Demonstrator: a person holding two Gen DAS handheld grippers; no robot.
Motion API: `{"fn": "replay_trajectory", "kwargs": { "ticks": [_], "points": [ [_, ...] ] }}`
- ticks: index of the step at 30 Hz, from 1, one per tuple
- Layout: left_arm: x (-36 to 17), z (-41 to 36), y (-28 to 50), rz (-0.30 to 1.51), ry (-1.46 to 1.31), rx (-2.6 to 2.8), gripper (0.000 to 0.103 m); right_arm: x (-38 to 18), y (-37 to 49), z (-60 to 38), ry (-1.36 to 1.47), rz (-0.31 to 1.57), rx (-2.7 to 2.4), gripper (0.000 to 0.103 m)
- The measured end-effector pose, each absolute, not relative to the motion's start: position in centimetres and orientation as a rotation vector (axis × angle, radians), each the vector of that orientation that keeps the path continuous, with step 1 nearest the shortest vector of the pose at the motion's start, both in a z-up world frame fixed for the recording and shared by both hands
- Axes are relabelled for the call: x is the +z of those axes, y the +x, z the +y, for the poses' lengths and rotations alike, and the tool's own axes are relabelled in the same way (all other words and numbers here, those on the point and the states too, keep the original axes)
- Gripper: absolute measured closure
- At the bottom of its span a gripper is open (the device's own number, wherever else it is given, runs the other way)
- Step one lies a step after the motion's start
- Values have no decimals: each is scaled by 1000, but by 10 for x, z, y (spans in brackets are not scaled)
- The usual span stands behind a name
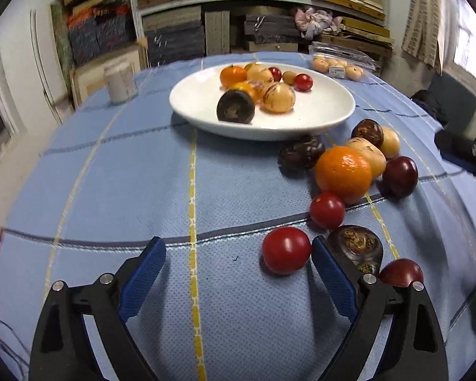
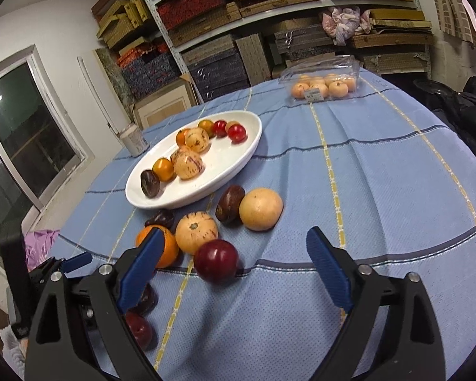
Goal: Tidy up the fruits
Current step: 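Grasp a red cherry tomato with left tool while right tool grasps a dark red plum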
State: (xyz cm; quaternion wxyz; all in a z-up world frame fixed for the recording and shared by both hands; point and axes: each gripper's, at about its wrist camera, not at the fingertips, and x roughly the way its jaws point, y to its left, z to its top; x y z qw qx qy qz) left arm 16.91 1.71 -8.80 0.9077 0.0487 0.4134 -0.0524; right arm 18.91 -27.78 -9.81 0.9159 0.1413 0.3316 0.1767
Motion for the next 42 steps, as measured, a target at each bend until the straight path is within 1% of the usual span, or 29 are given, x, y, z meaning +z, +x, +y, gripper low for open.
{"fn": "replay_trajectory", "kwargs": {
  "ticks": [2,6,9,11,21,27,28,29,30,31,32,33,34,38,41,42],
  "points": [
    [-90,18,171,864,92,-113,14,-100,190,-272,266,697,370,14],
    [-95,14,173,898,117,-117,14,-105,189,-260,203,714,378,14],
    [-96,15,175,907,108,-118,12,-109,189,-253,165,724,376,14],
    [-98,18,178,922,100,-101,3,-112,191,-252,151,734,367,14],
    [-98,17,179,925,100,-78,3,-120,197,-248,124,769,354,14],
    [-87,-1,167,838,152,-114,5,-123,199,-246,116,786,355,14],
    [-87,-3,167,832,164,-117,8,-123,200,-246,115,791,355,14],
    [-87,-5,166,830,172,-125,17,-124,201,-245,115,797,356,14],
    [-88,-6,166,832,176,-130,22,-125,201,-245,116,800,356,14],
    [-88,-7,167,839,174,-148,32,-125,202,-244,117,800,355,14],
    [-90,-8,169,851,166,-166,47,-125,202,-243,115,798,356,14],
    [-92,-8,171,869,158,-185,55,-124,202,-243,113,795,357,14],
    [-93,-8,171,870,148,-202,59,-124,202,-242,111,792,358,14],
    [-93,-13,169,865,149,-247,71,-124,206,-238,97,798,364,14],
    [-92,-18,163,849,166,-262,73,-126,209,-234,88,812,372,15],
    [-91,-20,161,839,172,-264,73,-126,209,-233,85,812,374,17]
  ]
}}
